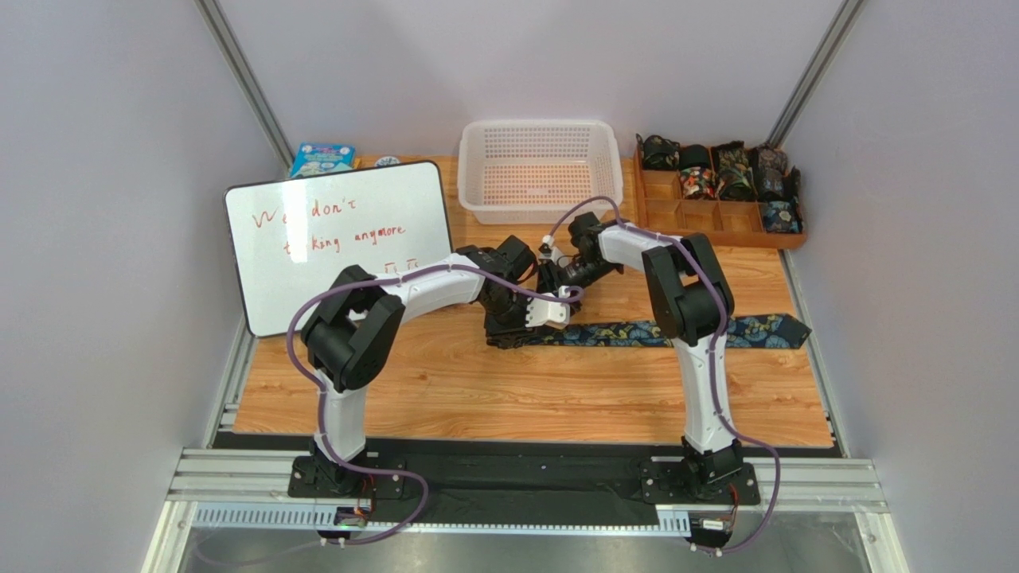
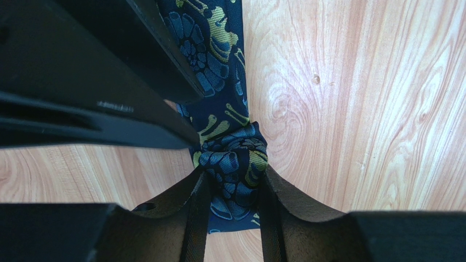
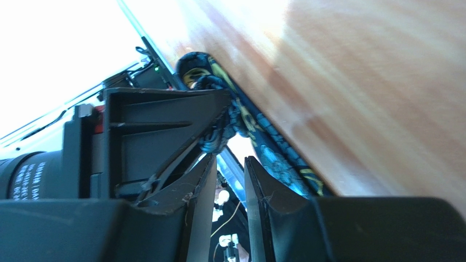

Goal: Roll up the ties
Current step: Roll the tie at the center of the board.

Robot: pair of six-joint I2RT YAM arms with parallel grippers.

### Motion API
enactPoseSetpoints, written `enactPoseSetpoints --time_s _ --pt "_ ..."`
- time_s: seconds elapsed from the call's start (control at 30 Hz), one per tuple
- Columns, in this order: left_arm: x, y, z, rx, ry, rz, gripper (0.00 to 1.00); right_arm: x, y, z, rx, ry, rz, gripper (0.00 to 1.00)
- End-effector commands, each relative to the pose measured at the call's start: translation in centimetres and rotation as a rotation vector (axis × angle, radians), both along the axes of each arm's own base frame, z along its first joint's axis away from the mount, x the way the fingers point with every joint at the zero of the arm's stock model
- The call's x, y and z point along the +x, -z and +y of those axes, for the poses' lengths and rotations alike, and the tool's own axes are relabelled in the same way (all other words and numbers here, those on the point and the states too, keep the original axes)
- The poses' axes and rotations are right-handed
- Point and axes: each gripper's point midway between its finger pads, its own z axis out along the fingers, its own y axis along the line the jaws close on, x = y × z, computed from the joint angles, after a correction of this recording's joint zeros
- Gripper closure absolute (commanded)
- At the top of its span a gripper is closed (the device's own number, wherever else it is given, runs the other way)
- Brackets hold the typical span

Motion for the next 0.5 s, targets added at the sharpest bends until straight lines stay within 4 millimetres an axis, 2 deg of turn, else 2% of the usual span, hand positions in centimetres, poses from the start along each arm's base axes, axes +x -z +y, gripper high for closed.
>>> enactPoseSetpoints --time_s 0.0,0.17,0.27,0.47 --pt "-0.3 0.3 0.0 0.023 0.009 0.021 0.59 -0.6 -2.8 0.6 0.08 -0.021 -0.029 0.68" --pt "-0.3 0.4 0.0 0.028 0.008 0.027 0.59 -0.9 -3.4 0.8 0.102 -0.028 -0.058 0.68" --pt "-0.3 0.3 0.0 0.026 0.009 0.029 0.59 -1.0 -3.0 1.2 0.11 -0.016 -0.083 0.69" --pt "-0.5 0.5 0.1 0.032 0.001 0.041 0.59 0.1 -2.3 1.4 0.117 -0.01 -0.176 0.69"
